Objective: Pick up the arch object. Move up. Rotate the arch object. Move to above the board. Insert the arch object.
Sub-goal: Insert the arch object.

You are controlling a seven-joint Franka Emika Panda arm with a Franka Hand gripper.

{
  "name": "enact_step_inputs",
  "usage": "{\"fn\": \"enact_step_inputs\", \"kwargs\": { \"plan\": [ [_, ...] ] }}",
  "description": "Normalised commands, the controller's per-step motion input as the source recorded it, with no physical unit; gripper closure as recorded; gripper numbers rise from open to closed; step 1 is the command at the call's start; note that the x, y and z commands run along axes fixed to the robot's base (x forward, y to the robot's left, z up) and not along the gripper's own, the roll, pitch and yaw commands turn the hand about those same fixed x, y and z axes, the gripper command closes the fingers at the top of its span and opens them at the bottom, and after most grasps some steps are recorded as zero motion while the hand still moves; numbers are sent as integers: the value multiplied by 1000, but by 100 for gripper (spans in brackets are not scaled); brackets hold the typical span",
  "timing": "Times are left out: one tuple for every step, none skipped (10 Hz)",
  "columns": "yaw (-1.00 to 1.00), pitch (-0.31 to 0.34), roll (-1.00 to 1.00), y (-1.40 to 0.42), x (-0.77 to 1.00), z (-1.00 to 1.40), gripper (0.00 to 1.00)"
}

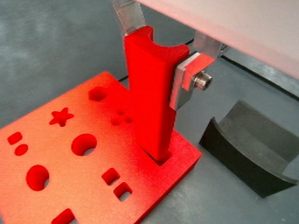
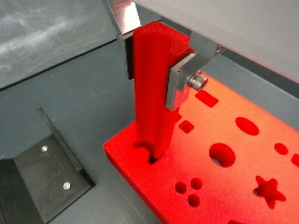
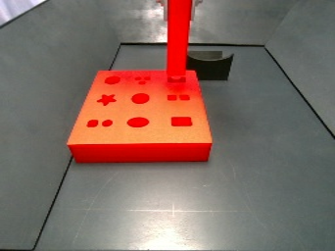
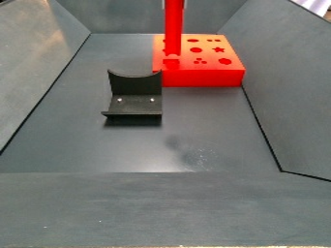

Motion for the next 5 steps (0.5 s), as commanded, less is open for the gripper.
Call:
{"fn": "enact_step_inputs", "kwargs": {
  "plan": [
    [17, 0, 83, 163, 0, -277, 100],
    [0, 0, 73, 0, 97, -374, 100],
    [-86, 0, 54, -14, 0, -300, 100],
    [-126, 0, 0, -80, 77, -269, 100],
    [-134, 0, 0, -83, 194, -243, 100]
  ]
}}
